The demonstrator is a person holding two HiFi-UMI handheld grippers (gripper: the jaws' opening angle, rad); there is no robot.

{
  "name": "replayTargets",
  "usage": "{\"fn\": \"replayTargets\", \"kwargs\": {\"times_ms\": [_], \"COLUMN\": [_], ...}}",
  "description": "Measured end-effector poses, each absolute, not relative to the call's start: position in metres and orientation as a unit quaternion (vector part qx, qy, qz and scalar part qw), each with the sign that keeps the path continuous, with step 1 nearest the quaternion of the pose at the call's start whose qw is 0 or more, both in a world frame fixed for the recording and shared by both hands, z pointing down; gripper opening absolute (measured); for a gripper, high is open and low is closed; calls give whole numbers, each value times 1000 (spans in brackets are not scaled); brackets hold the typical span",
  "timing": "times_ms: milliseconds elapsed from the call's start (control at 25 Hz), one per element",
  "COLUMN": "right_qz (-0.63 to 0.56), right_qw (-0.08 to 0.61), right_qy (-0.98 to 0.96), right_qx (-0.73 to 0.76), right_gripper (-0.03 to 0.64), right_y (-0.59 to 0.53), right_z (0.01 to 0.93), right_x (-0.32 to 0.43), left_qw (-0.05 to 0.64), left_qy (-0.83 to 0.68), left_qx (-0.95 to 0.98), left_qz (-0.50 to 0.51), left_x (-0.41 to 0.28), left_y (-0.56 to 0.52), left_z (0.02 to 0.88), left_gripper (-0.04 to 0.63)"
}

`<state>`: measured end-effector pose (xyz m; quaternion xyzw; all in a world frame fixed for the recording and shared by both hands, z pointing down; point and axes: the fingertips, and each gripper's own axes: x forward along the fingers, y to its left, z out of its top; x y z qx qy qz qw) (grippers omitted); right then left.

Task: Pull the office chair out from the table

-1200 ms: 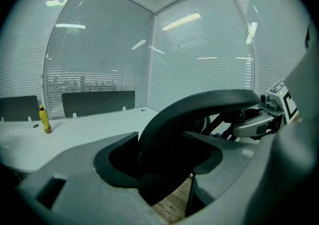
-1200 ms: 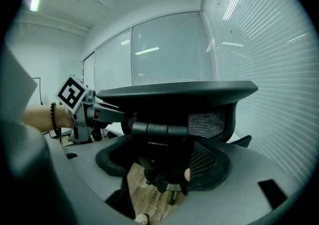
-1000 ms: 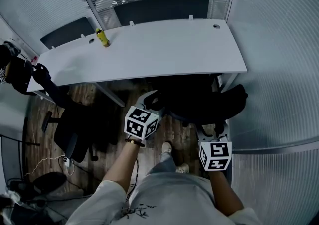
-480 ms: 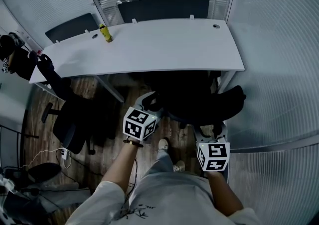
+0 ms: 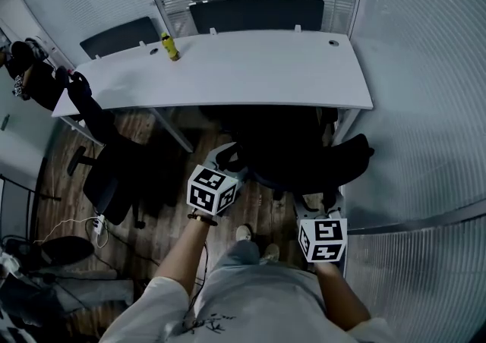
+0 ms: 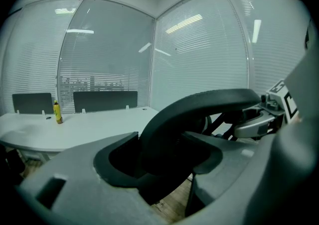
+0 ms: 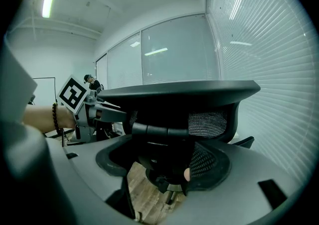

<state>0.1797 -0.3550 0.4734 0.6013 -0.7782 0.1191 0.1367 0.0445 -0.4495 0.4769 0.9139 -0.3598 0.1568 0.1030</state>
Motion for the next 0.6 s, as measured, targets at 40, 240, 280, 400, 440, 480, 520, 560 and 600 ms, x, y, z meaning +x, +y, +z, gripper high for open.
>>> {"fn": "replayTargets", "kwargs": {"times_ms": [40,240,280,400,440,480,520,560,600], "right_qz": [119,120,120,122,122,122,121,120,120], "right_qw": [138,141,141,142,142,142,142,141,141], "right_qy": [-779,-782,-782,-781,-781,-781,-781,-781,-781], "right_qx": [600,596,595,596,596,596,596,597,597], "right_gripper": [272,272,272,272,272,272,272,272,272], "right_y": [-353,-345,-345,-343,-341,-339,-337,-334,-331], "right_z": [472,471,471,472,472,471,471,470,471], "right_x": [178,177,177,179,178,177,175,174,172], "left_qw": [104,107,107,107,107,107,106,106,105], "left_qy": [-360,-361,-362,-362,-362,-363,-363,-363,-362], "left_qx": [914,913,913,912,912,912,912,912,912], "left_qz": [158,158,158,160,160,160,160,159,159], "left_x": [43,41,41,42,42,41,39,38,37], "left_y": [-447,-438,-438,-436,-435,-433,-430,-428,-425], "left_z": [476,475,475,476,476,476,475,475,475], "left_gripper": [268,268,268,268,268,268,268,268,268]}}
